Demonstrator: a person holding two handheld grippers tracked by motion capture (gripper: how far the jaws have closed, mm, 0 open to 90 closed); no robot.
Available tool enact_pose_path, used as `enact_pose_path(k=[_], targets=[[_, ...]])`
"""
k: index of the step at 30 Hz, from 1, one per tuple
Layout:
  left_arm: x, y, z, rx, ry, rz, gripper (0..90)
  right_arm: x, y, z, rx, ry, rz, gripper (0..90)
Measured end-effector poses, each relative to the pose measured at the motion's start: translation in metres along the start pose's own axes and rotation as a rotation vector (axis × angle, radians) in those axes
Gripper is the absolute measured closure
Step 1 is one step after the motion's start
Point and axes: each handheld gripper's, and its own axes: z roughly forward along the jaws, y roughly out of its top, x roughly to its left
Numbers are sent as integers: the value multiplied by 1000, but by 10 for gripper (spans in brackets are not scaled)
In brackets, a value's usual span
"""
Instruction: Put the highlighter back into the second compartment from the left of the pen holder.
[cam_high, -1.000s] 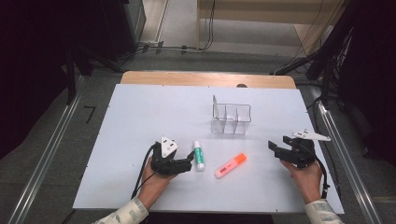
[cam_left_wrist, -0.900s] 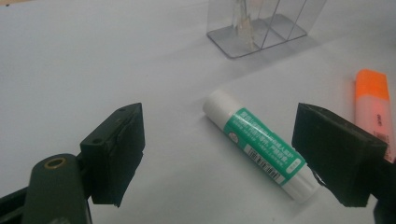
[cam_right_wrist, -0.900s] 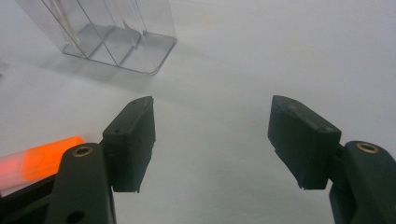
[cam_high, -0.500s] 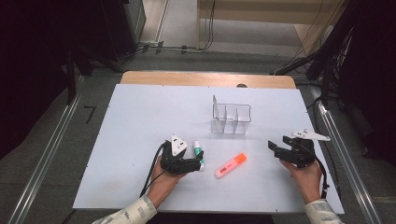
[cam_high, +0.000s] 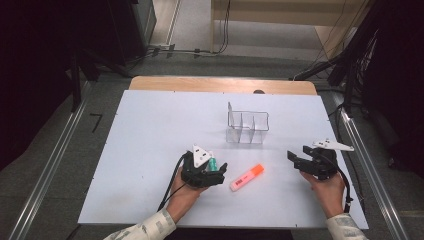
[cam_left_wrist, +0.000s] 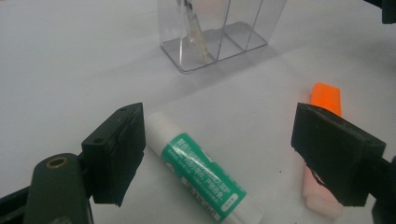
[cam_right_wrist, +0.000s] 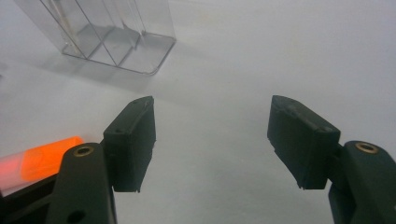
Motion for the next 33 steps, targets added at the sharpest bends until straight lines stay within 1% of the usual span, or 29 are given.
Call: enact_pose_path(k=[4,8,10,12,13,14,17,22,23,29,33], targets=[[-5,-1,3,7,-3,12,180,0,0,0,2,-1,1,308],[-9,-1,5,5,-10,15,187,0,0,0,4,-2,-1,308],[-11,0,6,0,-14,8,187,0,0,0,3,-2,-1,308],[-12,0,7,3,-16,13,186,0,0,0,2,-1,-3,308],[-14,0,8,-1,-19,7,187,0,0,0,2,-1,-3,308],[-14,1,8,2,-24,13,187,0,0,0,3,-2,-2,308],[-18,1,10,-3,-29,11,187,0,0,0,3,-1,-1,308],[-23,0,14,6,-40,22,187,0,0,0,3,1,0,308],[-24,0,15,3,-43,19,187,0,0,0,5,3,1,308],[-30,-2,20,20,-52,46,187,1,0,0,4,-1,-2,308],[-34,-3,22,25,-60,46,187,1,0,1,5,0,0,308]])
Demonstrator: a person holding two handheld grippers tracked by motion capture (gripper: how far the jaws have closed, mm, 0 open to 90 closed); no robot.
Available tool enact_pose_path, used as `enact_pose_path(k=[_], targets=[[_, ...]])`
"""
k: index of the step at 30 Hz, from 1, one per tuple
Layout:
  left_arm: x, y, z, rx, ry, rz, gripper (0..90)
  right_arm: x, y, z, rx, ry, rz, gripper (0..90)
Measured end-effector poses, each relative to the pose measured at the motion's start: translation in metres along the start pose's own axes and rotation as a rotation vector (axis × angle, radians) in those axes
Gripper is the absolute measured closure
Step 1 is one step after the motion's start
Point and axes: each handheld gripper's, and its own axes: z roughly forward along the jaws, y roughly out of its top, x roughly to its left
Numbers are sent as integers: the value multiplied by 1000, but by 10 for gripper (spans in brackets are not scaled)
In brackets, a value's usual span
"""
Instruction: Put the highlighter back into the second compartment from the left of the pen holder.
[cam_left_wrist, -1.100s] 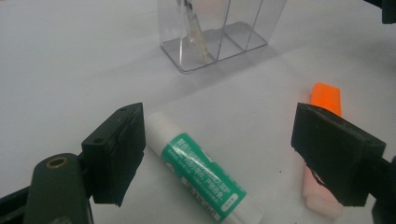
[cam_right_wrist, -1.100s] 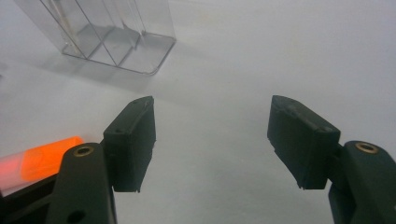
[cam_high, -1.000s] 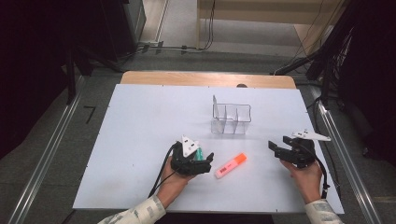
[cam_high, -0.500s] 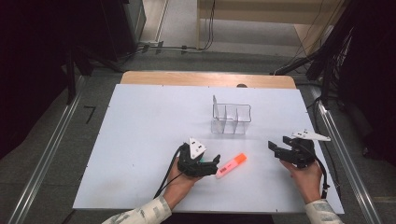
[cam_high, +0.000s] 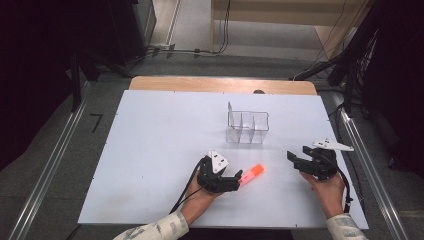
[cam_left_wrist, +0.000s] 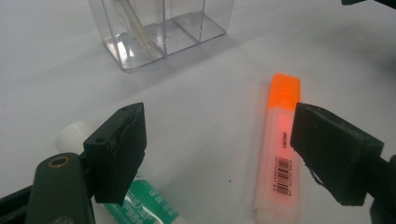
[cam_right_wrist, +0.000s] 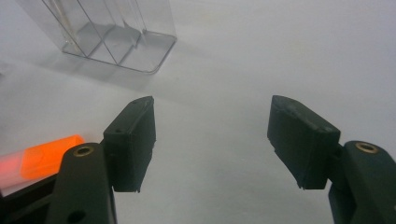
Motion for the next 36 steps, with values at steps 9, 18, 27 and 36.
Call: enact_pose_path(k=[9,18,27,36], targets=[[-5,-1,5,8,-9,8,187,0,0,0,0,1,0,308],[-9,-2,9,15,-17,11,197,1,0,0,2,-1,-4,308],[-15,-3,13,23,-34,30,209,1,0,0,1,-1,-4,308],[-18,-4,19,41,-61,32,245,1,0,0,0,0,-6,308]])
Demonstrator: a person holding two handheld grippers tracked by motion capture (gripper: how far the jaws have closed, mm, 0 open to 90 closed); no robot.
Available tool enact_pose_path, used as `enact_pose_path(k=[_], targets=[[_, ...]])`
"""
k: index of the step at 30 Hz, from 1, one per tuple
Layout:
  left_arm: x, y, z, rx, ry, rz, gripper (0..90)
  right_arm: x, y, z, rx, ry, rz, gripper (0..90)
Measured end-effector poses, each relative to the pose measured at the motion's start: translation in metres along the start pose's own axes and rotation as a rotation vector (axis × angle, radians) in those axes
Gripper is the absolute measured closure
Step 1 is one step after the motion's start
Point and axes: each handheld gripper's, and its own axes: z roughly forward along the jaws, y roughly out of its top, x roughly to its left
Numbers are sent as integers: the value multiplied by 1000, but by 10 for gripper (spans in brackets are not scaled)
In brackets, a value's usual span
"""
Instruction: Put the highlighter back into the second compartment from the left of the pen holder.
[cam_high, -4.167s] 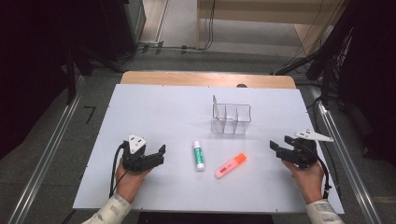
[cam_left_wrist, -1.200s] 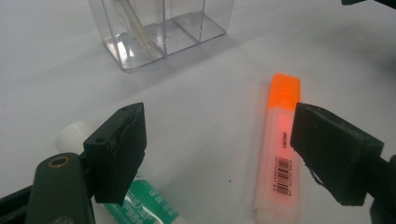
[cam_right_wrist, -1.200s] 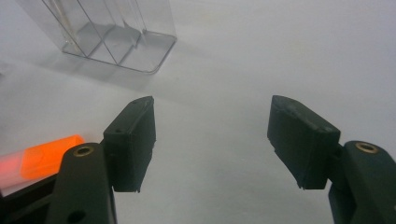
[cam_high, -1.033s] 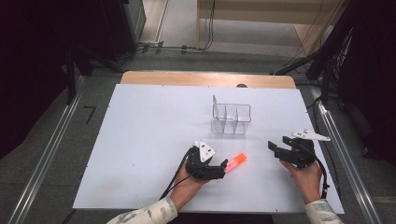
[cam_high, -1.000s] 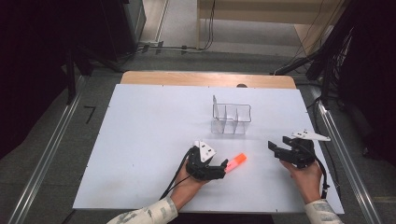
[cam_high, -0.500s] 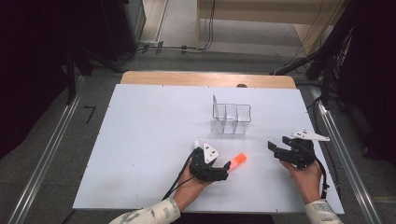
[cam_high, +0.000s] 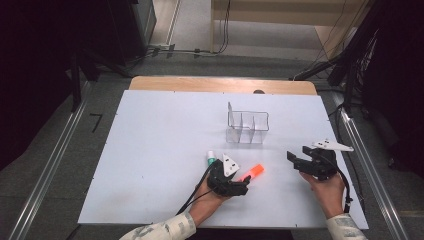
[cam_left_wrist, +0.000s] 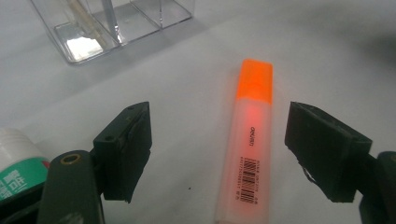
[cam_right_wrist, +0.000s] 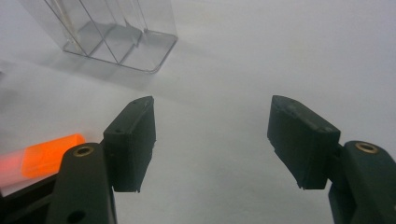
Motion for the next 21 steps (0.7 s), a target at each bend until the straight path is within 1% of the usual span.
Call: enact_pose_path(k=[5,13,15,17,19,21], targets=[[-2,1,3,8,-17,8,266,0,0,0,0,1,-1,307],[-5,3,9,27,-42,8,307,0,0,0,1,0,-4,308],[-6,4,10,32,-42,14,315,0,0,1,2,-1,-6,307],[-6,5,11,29,-47,12,329,0,0,0,2,0,-4,308],[-7,5,12,35,-57,16,333,0,0,1,3,-1,-7,308],[-7,6,13,38,-58,12,346,0,0,1,4,-4,-11,308]])
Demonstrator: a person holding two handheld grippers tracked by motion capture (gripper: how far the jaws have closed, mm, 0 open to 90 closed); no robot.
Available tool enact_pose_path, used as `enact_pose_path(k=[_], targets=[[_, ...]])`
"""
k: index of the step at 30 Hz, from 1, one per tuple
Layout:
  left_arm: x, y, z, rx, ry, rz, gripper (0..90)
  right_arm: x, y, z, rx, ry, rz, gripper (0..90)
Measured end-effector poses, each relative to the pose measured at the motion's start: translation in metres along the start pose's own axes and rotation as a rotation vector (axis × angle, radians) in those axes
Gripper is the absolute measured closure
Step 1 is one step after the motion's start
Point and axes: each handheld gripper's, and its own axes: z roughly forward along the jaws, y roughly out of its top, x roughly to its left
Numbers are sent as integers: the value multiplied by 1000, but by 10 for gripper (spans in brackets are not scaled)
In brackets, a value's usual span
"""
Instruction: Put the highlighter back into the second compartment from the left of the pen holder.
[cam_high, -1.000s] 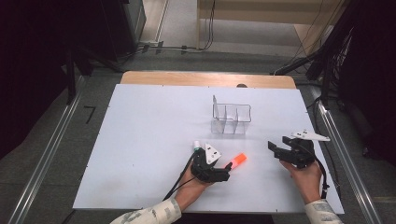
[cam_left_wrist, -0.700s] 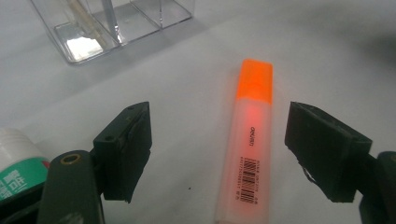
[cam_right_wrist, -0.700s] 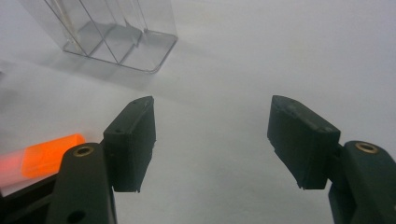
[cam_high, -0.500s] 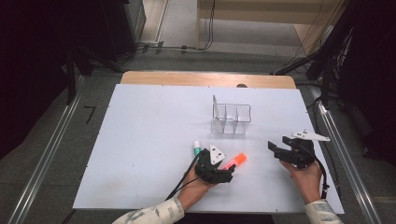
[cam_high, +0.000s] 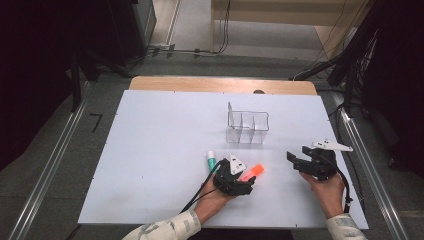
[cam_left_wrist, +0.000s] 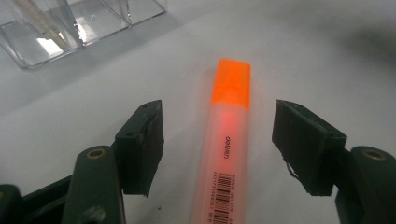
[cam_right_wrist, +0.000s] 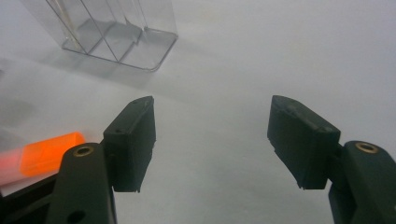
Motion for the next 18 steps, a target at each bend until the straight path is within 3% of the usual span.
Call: enact_pose_path(k=[18], targets=[[-3,-4,3,40,-14,17,398,0,0,0,2,2,4,308]])
